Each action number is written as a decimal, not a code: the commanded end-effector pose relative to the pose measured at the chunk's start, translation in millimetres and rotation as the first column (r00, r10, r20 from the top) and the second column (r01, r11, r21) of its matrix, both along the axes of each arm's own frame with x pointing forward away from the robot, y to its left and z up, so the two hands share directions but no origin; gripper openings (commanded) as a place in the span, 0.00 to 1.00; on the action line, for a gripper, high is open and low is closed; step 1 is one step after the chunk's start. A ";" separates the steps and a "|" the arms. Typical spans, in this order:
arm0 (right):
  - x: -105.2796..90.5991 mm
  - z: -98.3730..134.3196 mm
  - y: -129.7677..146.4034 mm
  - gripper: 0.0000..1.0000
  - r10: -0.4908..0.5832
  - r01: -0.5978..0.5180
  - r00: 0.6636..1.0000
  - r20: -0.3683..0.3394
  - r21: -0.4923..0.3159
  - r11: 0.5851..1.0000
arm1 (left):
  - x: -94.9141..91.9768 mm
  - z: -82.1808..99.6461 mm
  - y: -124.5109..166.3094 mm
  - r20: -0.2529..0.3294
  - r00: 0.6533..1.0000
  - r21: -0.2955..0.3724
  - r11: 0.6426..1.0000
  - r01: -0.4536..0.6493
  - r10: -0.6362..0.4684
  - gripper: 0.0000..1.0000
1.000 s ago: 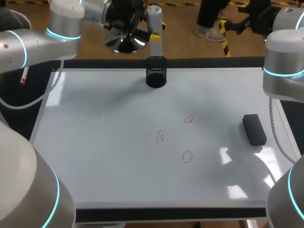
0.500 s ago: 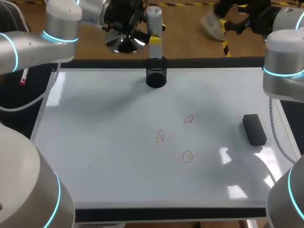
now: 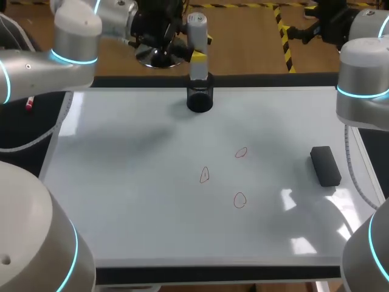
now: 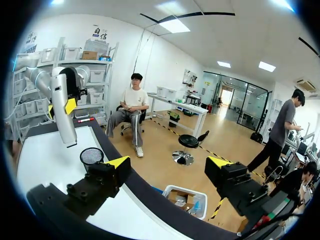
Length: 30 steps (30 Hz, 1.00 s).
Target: Pick up the inspection probe, press it on each red-marked spot on the whiteboard one by one, put down the probe, pick up the eraser, and wipe off all the red marks.
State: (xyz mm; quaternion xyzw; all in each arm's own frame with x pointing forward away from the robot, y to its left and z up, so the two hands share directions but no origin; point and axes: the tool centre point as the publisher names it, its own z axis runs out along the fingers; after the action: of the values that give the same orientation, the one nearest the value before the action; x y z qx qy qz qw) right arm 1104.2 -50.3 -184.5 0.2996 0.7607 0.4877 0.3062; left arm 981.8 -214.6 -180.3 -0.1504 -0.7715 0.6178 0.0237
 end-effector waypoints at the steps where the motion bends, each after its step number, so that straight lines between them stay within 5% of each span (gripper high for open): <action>1: 0.0 0.0 0.0 1.00 0.000 0.000 1.000 0.000 0.000 1.000 | -8.6 2.0 2.6 0.001 1.000 0.005 1.000 -0.026 0.026 0.00; 30: 0.0 0.0 0.0 1.00 0.000 0.000 1.000 0.000 0.000 1.000 | -18.2 0.7 -1.0 -0.029 1.000 0.025 1.000 0.000 0.001 0.00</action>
State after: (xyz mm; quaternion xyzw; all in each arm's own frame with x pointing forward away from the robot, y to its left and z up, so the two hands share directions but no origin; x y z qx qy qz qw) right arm 1104.2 -50.3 -184.5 0.2996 0.7607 0.4877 0.3062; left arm 963.1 -215.1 -180.6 -0.1406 -0.7786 0.6105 0.0361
